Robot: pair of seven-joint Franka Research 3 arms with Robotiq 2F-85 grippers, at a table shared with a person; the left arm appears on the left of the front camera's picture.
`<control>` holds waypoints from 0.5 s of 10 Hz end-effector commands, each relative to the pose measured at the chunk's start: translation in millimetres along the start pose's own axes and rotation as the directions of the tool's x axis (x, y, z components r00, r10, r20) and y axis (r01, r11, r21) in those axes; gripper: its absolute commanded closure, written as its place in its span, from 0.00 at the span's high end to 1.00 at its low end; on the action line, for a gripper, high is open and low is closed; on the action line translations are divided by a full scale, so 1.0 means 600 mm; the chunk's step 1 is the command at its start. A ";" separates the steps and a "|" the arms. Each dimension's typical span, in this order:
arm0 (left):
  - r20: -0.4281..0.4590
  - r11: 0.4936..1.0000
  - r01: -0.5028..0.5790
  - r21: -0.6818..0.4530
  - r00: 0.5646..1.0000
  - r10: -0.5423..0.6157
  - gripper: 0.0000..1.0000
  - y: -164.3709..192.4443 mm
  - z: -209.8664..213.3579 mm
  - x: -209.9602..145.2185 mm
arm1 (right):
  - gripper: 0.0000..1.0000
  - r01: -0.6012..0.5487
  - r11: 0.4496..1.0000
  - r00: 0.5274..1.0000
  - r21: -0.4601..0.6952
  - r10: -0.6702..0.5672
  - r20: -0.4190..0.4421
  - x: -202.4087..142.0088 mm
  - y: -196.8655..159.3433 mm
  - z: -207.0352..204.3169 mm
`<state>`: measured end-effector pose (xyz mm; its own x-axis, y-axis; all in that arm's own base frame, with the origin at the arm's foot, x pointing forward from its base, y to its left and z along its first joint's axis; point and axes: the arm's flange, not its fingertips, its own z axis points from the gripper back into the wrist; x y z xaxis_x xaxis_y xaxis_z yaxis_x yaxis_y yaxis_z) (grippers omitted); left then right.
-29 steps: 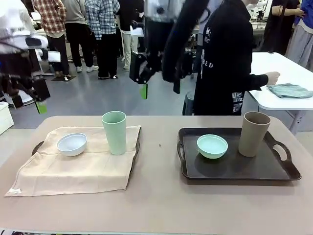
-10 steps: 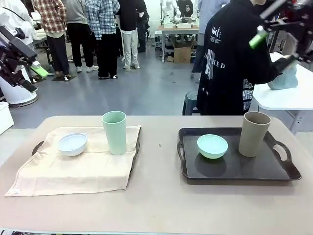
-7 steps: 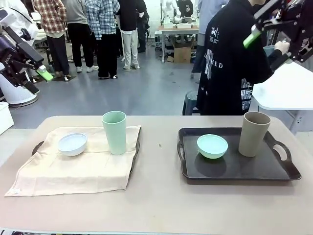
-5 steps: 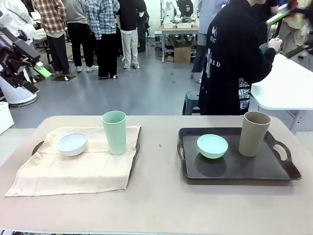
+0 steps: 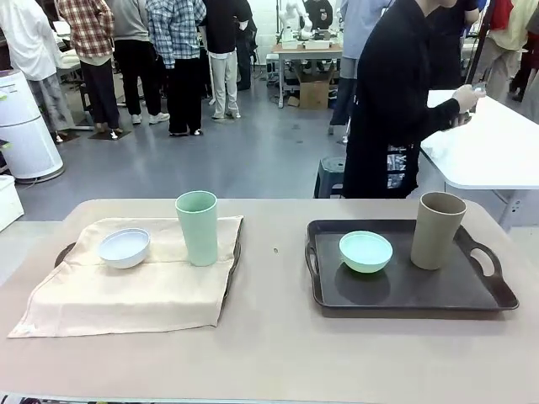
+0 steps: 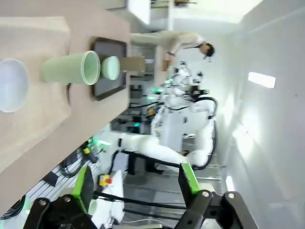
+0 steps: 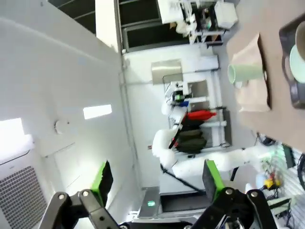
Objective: Set up a tray with a mat and arrange the tableware.
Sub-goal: Pick up the Picnic Bowl and Reusable plastic cup from the Handle tray in front of the human's position and hold them in the air.
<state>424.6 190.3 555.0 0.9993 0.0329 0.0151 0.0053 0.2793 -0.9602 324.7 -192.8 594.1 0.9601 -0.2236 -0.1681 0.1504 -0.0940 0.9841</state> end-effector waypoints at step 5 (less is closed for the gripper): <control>0.022 0.997 0.002 -0.081 1.000 -0.001 0.94 0.007 0.031 -0.005 | 1.00 0.073 0.995 0.997 -0.063 -0.075 -0.015 0.002 -0.038 -0.001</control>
<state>422.2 214.9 555.7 0.9981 0.0569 0.0248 0.0155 0.1589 -0.9872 324.8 -182.4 569.6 0.9427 -0.2144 -0.2558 0.2661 0.0199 0.9637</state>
